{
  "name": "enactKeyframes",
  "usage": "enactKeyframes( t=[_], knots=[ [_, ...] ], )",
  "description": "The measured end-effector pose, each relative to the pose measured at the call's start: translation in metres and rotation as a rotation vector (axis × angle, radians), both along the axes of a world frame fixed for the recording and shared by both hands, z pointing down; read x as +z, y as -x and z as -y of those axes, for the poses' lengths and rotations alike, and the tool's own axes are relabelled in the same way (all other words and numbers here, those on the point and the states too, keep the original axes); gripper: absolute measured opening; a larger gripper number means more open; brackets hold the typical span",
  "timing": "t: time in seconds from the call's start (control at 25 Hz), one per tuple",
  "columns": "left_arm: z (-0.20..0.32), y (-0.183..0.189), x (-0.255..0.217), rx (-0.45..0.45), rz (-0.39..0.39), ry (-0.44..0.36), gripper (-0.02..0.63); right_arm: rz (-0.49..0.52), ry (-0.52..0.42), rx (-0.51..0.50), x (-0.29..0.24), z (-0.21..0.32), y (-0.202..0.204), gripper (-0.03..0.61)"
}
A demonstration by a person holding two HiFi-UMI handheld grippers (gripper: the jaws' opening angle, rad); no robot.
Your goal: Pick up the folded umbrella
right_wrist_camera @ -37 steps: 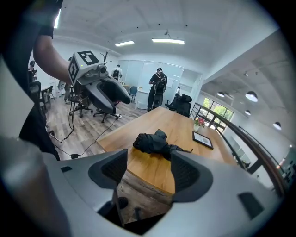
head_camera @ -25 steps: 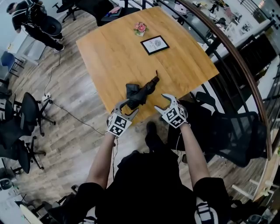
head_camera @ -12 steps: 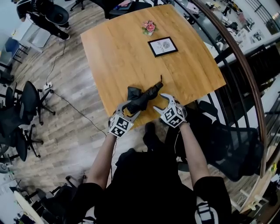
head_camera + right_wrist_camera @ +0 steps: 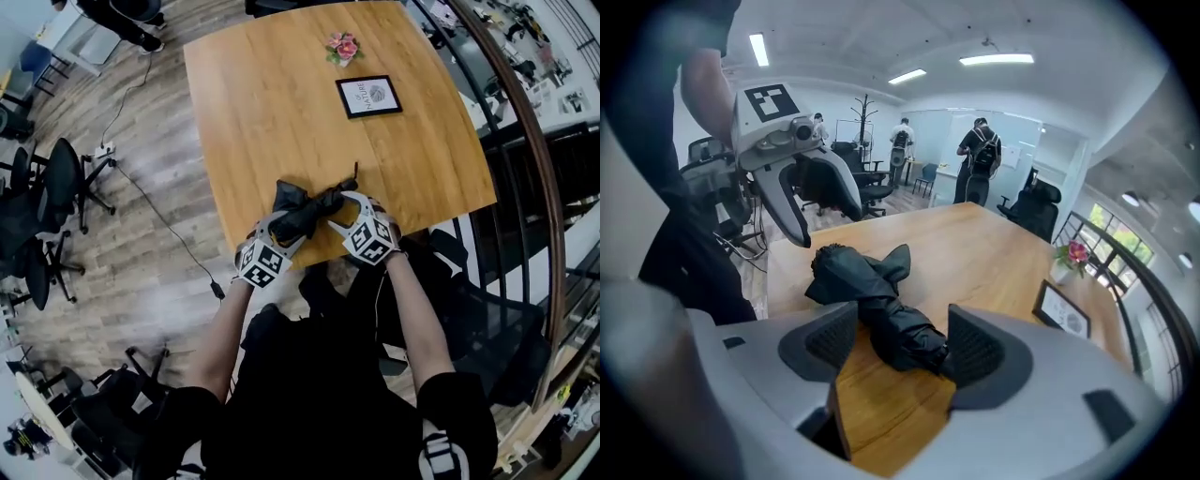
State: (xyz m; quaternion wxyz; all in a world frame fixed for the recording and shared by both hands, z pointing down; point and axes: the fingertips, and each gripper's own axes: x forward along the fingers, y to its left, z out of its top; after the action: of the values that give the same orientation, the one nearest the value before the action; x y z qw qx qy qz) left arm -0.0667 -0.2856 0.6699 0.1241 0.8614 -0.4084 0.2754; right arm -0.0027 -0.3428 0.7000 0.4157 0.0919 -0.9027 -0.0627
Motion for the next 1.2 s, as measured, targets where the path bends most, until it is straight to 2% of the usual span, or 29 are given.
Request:
enactKeyframes(
  t=[0.52, 0.8, 1.2],
  knots=[
    [0.014, -0.001, 0.036, -0.045, 0.028, 0.089, 0.307, -0.154, -0.017, -0.223, 0.048, 0.015, 0.008, 0.322],
    [0.022, -0.004, 0.052, -0.067, 0.045, 0.121, 0.342, -0.28, -0.103, -0.408, 0.076, 0.017, 0.005, 0.328],
    [0.02, -0.007, 0.094, 0.004, 0.141, 0.229, 0.356, -0.32, -0.09, -0.523, 0.096, 0.017, 0.016, 0.347]
  ],
)
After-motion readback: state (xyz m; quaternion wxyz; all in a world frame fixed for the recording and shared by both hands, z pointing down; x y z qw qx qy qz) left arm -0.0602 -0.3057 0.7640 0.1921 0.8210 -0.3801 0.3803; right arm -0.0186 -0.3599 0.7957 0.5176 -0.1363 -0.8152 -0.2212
